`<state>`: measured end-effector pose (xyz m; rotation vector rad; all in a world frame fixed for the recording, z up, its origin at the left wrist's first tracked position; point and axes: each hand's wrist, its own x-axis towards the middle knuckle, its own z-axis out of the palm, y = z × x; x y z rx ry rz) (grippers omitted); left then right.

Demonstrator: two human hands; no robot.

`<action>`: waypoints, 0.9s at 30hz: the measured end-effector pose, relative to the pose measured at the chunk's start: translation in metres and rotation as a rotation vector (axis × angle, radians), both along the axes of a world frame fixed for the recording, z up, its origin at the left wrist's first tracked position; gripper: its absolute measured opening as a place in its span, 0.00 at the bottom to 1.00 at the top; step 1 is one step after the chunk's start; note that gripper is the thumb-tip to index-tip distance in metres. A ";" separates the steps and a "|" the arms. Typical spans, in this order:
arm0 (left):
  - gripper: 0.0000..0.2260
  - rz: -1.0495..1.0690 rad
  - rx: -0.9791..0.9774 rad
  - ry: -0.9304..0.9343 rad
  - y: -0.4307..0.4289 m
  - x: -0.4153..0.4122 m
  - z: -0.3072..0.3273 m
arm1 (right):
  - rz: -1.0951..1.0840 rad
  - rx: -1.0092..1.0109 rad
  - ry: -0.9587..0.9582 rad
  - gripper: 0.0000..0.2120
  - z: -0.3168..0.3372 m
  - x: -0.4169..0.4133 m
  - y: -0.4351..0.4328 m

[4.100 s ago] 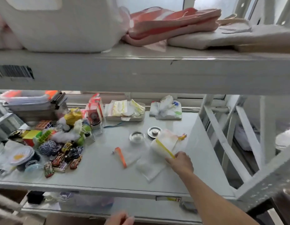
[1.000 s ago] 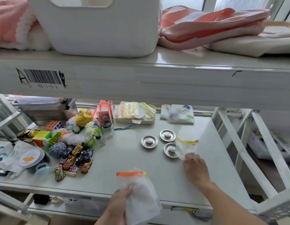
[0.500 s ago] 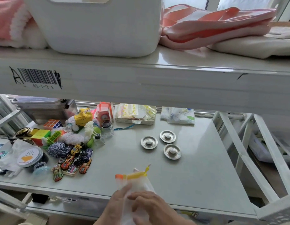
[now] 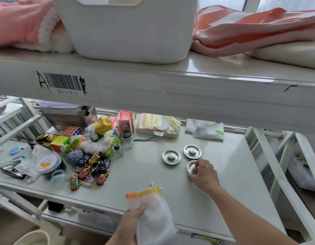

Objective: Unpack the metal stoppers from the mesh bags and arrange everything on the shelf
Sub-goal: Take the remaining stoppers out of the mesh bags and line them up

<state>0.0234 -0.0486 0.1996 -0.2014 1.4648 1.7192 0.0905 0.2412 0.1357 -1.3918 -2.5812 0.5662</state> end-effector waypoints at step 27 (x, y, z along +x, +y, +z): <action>0.08 0.012 0.232 -0.110 -0.006 -0.007 -0.018 | 0.409 0.153 -0.126 0.26 0.010 -0.096 -0.018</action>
